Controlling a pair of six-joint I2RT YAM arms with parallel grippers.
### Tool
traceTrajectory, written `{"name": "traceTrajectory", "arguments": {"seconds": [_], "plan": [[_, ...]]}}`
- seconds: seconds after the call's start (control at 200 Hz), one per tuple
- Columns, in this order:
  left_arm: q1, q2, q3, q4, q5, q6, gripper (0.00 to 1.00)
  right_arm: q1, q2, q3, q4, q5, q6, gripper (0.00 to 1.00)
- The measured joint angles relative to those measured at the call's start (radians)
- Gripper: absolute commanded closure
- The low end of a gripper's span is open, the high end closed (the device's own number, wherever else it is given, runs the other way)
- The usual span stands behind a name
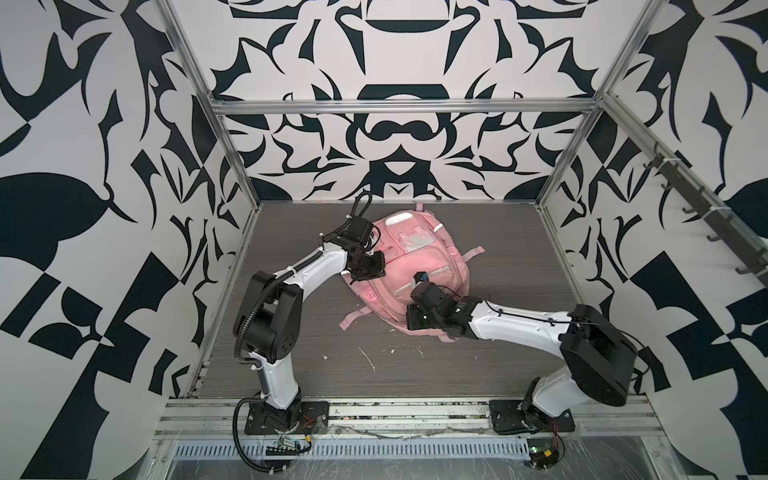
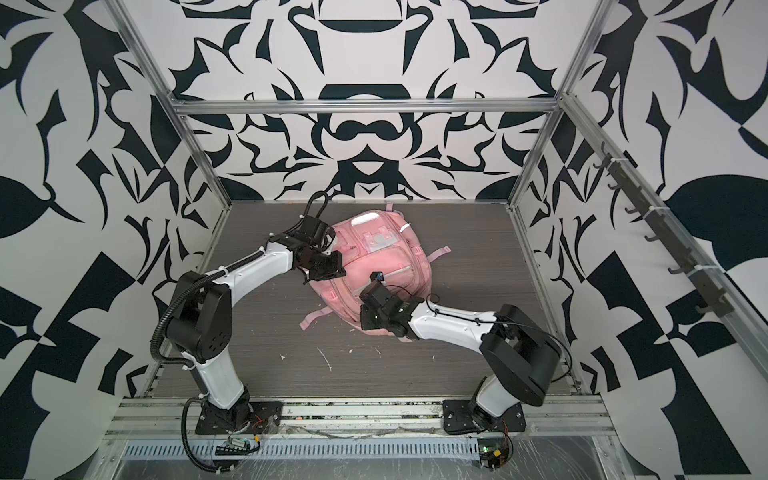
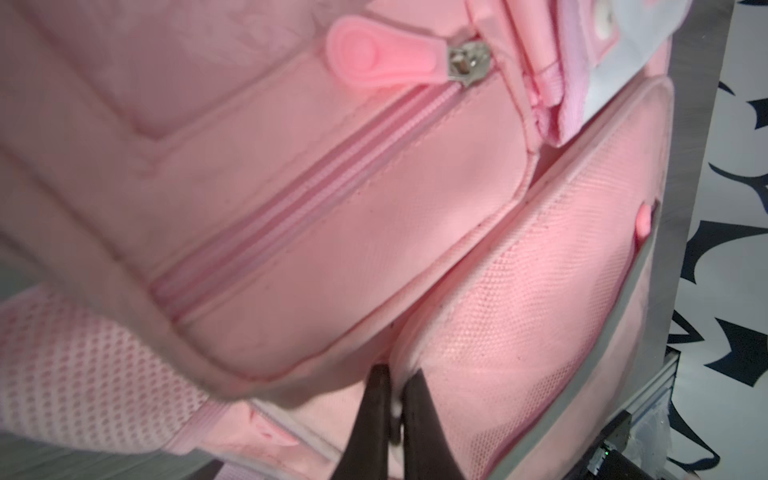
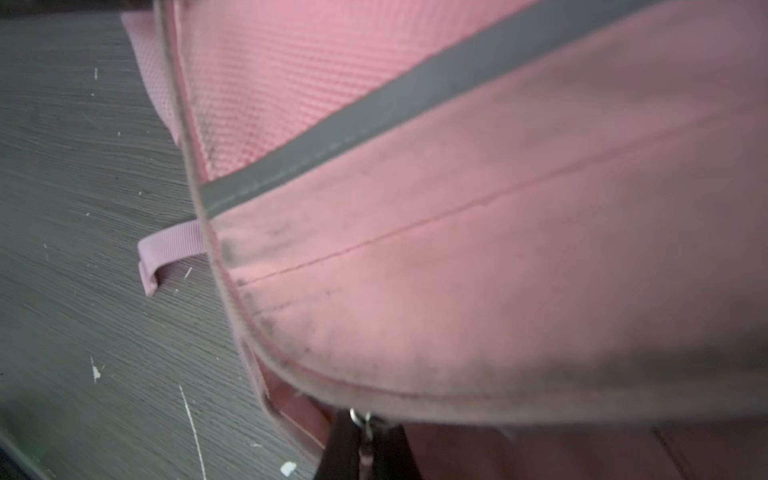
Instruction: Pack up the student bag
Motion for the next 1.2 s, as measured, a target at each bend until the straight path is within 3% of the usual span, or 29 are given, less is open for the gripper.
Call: {"name": "traceTrajectory", "arguments": {"seconds": [0.24,0.355,0.55,0.86,1.2], "plan": [[0.020,-0.081,-0.092,0.050,-0.041,-0.015,0.54,0.035,0.114,0.132,0.003,-0.043,-0.005,1.00],[0.020,-0.175,-0.178,0.055,-0.047,-0.013,0.51,0.039,0.132,0.154,0.002,-0.066,-0.009,1.00],[0.019,-0.281,-0.312,0.093,-0.011,-0.043,0.53,0.039,0.143,0.157,0.003,-0.079,-0.011,1.00],[-0.053,-0.290,-0.401,0.186,0.027,-0.123,0.57,0.038,0.147,0.168,-0.010,-0.094,-0.025,1.00],[-0.065,-0.288,-0.406,0.207,0.040,-0.151,0.85,0.038,0.146,0.178,-0.021,-0.107,-0.057,1.00]]}}
